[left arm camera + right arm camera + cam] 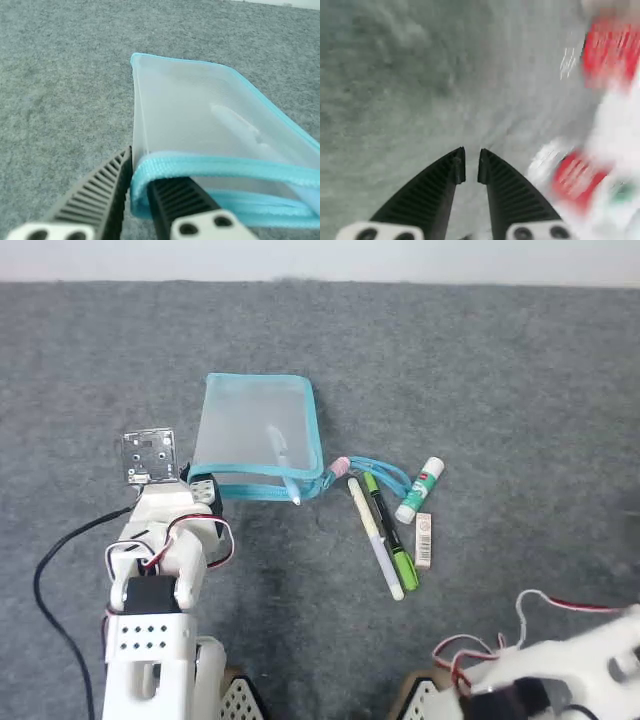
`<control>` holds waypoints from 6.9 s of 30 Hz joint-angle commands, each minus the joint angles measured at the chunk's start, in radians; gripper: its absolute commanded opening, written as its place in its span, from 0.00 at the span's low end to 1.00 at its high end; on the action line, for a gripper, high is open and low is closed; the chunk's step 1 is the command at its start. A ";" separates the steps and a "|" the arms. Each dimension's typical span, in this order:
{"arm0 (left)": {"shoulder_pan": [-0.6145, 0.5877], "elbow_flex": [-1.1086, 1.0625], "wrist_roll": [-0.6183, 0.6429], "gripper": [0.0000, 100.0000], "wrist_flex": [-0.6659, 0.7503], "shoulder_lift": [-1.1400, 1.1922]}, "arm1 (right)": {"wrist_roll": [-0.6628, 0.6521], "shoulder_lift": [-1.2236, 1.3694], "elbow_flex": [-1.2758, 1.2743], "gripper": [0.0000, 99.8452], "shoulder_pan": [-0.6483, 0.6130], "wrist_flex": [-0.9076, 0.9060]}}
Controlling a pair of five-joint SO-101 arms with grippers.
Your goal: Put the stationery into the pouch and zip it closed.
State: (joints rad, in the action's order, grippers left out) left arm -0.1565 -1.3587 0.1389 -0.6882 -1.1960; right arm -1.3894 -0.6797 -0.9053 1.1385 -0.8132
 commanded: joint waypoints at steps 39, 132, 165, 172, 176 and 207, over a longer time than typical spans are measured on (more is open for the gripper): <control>-0.037 0.038 -0.009 0.01 0.014 -0.021 | 1.229 0.538 0.157 0.14 -1.336 -0.237; 0.052 0.038 -0.008 0.01 0.009 -0.023 | 0.965 0.371 0.690 0.01 -1.690 -0.710; 0.052 0.036 -0.009 0.01 0.008 -0.023 | 1.010 0.475 0.984 0.01 -1.799 -0.828; 0.052 0.036 -0.028 0.01 0.008 -0.023 | 1.005 0.479 0.839 0.01 -1.882 -0.702; 0.060 0.036 -0.029 0.01 0.008 -0.025 | 1.000 0.479 0.824 0.01 -1.890 -0.673; 0.399 0.004 -0.281 0.01 -0.043 -0.025 | 1.189 0.929 1.447 0.01 -1.718 -0.952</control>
State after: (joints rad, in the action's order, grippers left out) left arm 0.1611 -1.3587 -0.0944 -0.6943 -1.1960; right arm -0.2018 0.2271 0.3959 -0.5907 -1.7062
